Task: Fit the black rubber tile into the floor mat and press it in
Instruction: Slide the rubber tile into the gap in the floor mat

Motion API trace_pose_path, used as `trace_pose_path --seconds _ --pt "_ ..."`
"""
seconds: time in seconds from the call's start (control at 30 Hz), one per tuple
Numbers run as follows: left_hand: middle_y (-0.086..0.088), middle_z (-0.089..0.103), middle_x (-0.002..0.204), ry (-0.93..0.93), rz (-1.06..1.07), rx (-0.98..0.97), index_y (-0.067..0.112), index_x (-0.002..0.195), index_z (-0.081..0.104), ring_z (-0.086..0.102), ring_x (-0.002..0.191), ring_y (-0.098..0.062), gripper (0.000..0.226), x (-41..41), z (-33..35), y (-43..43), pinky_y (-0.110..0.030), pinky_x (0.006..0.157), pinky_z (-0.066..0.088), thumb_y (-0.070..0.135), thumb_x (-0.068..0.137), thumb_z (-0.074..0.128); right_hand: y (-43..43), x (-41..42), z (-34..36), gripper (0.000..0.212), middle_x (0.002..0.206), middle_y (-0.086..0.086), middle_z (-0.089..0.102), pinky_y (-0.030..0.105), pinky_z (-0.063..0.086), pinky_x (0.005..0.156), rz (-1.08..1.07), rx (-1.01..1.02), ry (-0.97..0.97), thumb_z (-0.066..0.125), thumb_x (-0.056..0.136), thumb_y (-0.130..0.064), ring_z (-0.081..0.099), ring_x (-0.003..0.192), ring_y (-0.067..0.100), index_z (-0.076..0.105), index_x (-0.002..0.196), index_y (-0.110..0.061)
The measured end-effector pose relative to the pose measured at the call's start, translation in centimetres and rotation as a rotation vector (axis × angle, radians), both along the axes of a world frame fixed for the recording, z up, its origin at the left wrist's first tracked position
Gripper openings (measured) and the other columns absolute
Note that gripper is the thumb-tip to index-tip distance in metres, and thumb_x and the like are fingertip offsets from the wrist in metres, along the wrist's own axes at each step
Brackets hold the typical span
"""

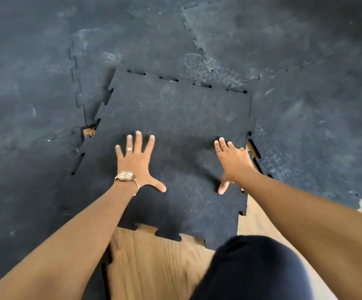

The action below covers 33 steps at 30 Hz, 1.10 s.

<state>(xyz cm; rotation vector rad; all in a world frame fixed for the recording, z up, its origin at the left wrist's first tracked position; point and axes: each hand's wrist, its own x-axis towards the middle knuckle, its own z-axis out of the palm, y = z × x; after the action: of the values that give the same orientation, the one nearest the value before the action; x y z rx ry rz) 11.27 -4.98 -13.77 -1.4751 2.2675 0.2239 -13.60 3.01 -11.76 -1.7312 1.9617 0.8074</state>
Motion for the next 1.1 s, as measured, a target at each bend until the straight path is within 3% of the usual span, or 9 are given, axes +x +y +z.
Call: trace_pose_path --seconds 0.17,0.23,0.33,0.43,0.53,0.67,0.8,0.93,1.1 --pt "-0.016 -0.034 0.154 0.09 0.169 0.077 0.032 0.145 -0.033 -0.029 0.141 -0.042 0.167 1.4 -2.1 -0.1 -0.067 0.111 -0.01 0.1 0.018 0.052 0.8 1.5 -0.9 0.151 0.163 -0.003 -0.021 0.062 0.012 0.118 -0.265 -0.063 -0.092 0.095 0.054 -0.026 -0.014 0.151 0.027 -0.019 0.154 -0.015" --pt "-0.015 -0.022 0.159 0.154 0.143 0.017 0.033 0.15 -0.022 -0.018 0.145 -0.039 0.152 2.0 -2.6 -0.2 -0.064 0.113 -0.007 0.103 0.031 0.041 1.2 1.1 -1.1 0.149 0.161 -0.009 -0.025 0.067 0.007 0.114 -0.322 -0.076 -0.152 0.094 0.057 -0.022 -0.019 0.15 0.029 -0.019 0.154 -0.022" --pt "-0.016 0.02 0.157 0.351 0.295 -0.239 0.02 0.154 0.012 0.015 0.144 -0.037 0.122 3.4 -2.6 -1.2 -0.058 0.114 0.013 0.098 0.06 0.019 1.7 0.9 -1.3 0.145 0.16 -0.009 -0.029 0.069 0.002 0.112 -0.402 -0.098 -0.212 0.092 0.06 -0.02 -0.024 0.147 0.036 -0.019 0.153 -0.03" --pt "-0.018 0.016 0.156 0.356 0.614 -0.285 0.013 0.153 0.014 0.003 0.146 -0.04 0.139 4.3 -2.6 -2.6 -0.061 0.115 0.001 0.102 0.048 0.036 2.1 1.4 -1.7 0.143 0.16 0.004 -0.029 0.067 0.008 0.114 -0.528 -0.18 -0.204 0.092 0.062 -0.017 -0.022 0.148 0.035 -0.017 0.154 -0.029" --pt "-0.019 0.0 0.16 0.388 0.702 -0.225 0.018 0.154 0.007 -0.006 0.148 -0.036 0.15 4.5 -2.6 -2.9 -0.061 0.114 -0.008 0.103 0.036 0.043 3.7 1.5 -2.1 0.141 0.16 0.016 -0.022 0.06 0.021 0.116 -0.778 -0.269 -0.232 0.091 0.065 -0.018 -0.009 0.151 0.034 -0.018 0.154 -0.021" --pt "-0.024 0.01 0.158 0.348 0.773 -0.239 0.015 0.153 0.011 0.006 0.147 -0.038 0.152 4.5 -2.1 -3.8 -0.058 0.115 0.005 0.105 0.033 0.038 6.2 2.3 -3.1 0.123 0.163 0.017 0.0 0.053 0.028 0.115 -1.136 -0.385 -0.369 0.081 0.079 -0.021 0.012 0.15 0.031 -0.016 0.154 -0.015" --pt "-0.017 0.027 0.147 0.31 0.752 -0.18 0.015 0.148 0.02 0.025 0.136 -0.039 0.15 5.6 -0.9 -5.7 -0.055 0.109 0.026 0.1 0.029 0.054 6.8 4.8 -3.7 0.095 0.163 0.008 0.011 0.055 0.027 0.112 -1.101 -0.431 -0.327 0.062 0.094 -0.018 0.018 0.147 0.029 -0.01 0.155 -0.013" --pt "-0.016 0.037 0.138 0.198 0.654 -0.132 0.009 0.14 0.034 0.034 0.13 -0.036 0.137 6.2 0.2 -6.6 -0.048 0.1 0.033 0.094 0.036 0.062 5.9 5.3 -3.3 0.093 0.162 0.009 0.015 0.057 0.027 0.111 -1.139 -0.415 -0.318 0.057 0.088 -0.012 0.021 0.144 0.032 -0.006 0.156 -0.018" --pt "-0.018 0.047 0.128 0.066 0.616 -0.107 0.006 0.129 0.046 0.041 0.125 -0.038 0.129 6.7 2.2 -6.8 -0.045 0.094 0.04 0.09 0.033 0.067 6.3 4.0 -2.4 0.092 0.143 0.011 0.045 0.052 0.032 0.106 -1.298 -0.522 -0.44 0.068 0.075 -0.022 0.035 0.135 0.032 0.017 0.151 -0.019"
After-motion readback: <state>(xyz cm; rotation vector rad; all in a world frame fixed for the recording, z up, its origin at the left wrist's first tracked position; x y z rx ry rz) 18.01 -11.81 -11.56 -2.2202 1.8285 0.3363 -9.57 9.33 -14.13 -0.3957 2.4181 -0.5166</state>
